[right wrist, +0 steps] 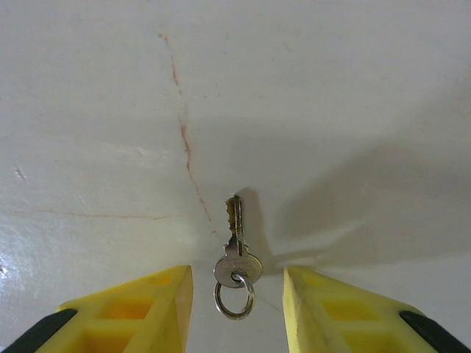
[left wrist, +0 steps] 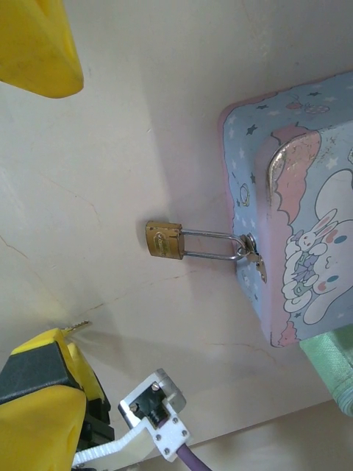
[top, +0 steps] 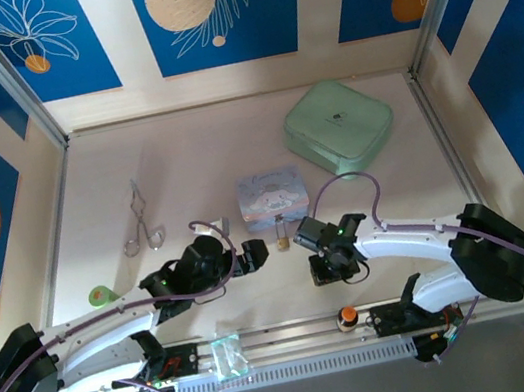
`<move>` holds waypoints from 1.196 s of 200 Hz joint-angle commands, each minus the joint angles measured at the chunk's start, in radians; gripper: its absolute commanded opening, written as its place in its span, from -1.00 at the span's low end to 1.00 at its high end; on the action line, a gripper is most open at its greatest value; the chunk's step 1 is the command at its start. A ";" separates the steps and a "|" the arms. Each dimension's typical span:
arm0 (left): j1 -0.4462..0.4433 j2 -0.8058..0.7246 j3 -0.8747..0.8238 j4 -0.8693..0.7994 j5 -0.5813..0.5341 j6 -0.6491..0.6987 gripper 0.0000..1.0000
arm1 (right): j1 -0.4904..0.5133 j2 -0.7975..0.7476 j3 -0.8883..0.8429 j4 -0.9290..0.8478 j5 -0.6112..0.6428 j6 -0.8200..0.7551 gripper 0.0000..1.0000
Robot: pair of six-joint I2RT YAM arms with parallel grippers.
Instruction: Unlock the padlock with the key
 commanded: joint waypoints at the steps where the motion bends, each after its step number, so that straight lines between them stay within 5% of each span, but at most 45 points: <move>1: -0.010 -0.003 -0.010 0.018 -0.026 -0.016 0.99 | 0.022 0.031 0.007 -0.013 0.013 0.029 -0.30; 49: -0.010 -0.015 -0.020 0.008 -0.035 -0.024 0.99 | 0.048 0.129 0.024 -0.045 0.055 0.047 -0.36; 121: -0.010 -0.038 -0.033 -0.017 -0.062 -0.025 0.99 | 0.042 0.150 0.006 0.043 0.003 0.018 -0.73; 239: -0.018 0.058 -0.026 0.112 0.001 -0.061 0.99 | 0.027 -0.021 0.001 0.063 -0.016 -0.137 -0.91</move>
